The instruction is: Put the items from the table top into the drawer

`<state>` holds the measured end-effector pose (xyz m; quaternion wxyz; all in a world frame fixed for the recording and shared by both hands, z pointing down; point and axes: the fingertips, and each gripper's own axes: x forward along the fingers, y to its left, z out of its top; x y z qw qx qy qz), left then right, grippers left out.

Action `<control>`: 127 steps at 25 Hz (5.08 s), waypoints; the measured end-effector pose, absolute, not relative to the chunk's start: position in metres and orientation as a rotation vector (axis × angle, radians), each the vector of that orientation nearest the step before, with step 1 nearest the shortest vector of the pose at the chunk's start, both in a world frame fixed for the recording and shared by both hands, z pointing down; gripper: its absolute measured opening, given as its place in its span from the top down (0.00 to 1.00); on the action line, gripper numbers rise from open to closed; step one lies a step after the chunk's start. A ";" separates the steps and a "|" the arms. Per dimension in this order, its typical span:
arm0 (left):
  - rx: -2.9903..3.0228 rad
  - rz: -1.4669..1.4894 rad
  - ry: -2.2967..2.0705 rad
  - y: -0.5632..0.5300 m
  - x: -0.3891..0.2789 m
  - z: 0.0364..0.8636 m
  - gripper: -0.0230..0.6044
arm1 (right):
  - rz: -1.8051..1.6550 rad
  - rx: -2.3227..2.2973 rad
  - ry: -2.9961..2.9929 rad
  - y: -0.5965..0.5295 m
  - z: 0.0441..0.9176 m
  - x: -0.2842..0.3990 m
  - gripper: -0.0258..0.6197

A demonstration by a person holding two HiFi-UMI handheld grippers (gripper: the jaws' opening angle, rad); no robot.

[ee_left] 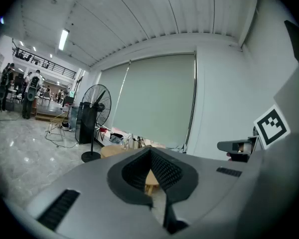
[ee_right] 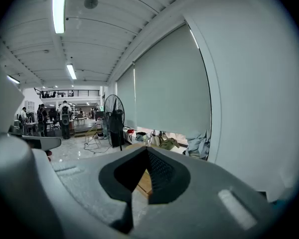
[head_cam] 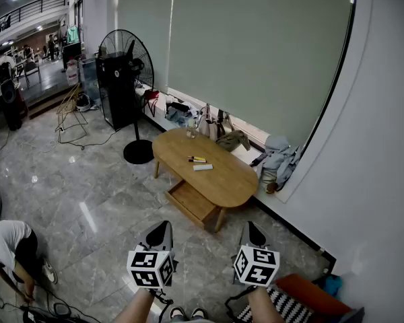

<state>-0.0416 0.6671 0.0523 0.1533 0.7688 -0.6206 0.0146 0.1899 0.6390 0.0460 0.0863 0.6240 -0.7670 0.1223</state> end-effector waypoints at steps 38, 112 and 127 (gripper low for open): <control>2.178 0.061 -1.805 0.517 -0.068 0.063 0.98 | 0.462 1.878 -2.267 0.487 0.071 0.173 0.95; 2.093 0.208 -1.699 0.028 -0.060 0.136 0.98 | 0.614 1.703 -2.155 0.021 0.138 0.165 0.95; 2.014 0.279 -1.626 0.003 -0.074 0.236 0.98 | 0.665 1.607 -2.101 -0.014 0.230 0.141 0.95</control>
